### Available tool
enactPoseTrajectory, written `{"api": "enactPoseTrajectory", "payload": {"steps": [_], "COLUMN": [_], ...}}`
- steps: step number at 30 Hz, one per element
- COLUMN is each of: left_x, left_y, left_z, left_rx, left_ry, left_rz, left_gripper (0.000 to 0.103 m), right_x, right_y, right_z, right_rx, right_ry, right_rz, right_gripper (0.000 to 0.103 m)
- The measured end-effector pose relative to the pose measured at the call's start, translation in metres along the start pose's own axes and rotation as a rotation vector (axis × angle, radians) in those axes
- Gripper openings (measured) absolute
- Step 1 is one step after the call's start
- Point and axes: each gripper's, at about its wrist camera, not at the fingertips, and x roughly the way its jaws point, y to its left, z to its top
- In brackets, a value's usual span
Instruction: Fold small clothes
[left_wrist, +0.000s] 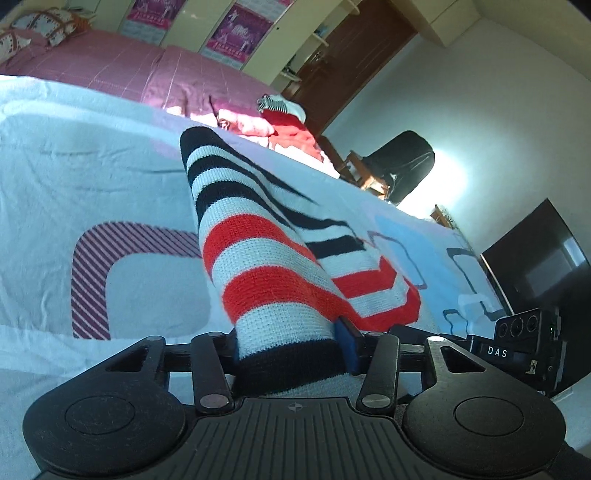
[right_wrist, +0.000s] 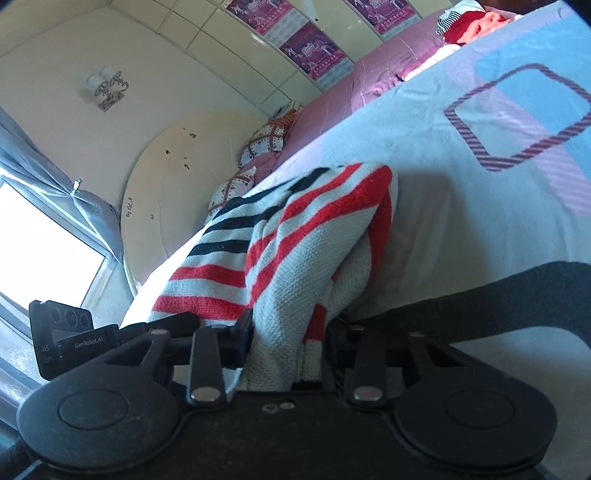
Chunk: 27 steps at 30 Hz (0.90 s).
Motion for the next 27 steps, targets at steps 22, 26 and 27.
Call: {"api": "enactPoseTrajectory", "payload": {"steps": [22,26,27], "left_x": [-0.108,-0.144,-0.155], "left_y": [0.019,0.050,0.058], "left_z": [0.017,0.017,0.017], "left_rx": [0.079,0.070,0.066], "left_ry": [-0.092,-0.113,-0.120], "left_rz": [-0.090,-0.074,-0.068], "left_gripper": [0.045,0.045,0.045], "right_x": [0.000,0.028,0.036], "right_y": [0.114,0.145,0.152], "right_z": [-0.013,-0.022,-0.025], "right_rx": [-0.121,-0.133,-0.137], "right_ry": [-0.071,-0.060,-0.056], "right_rz": [-0.066,-0.051,-0.044], "right_gripper": [0.036,0.036,0.036]}}
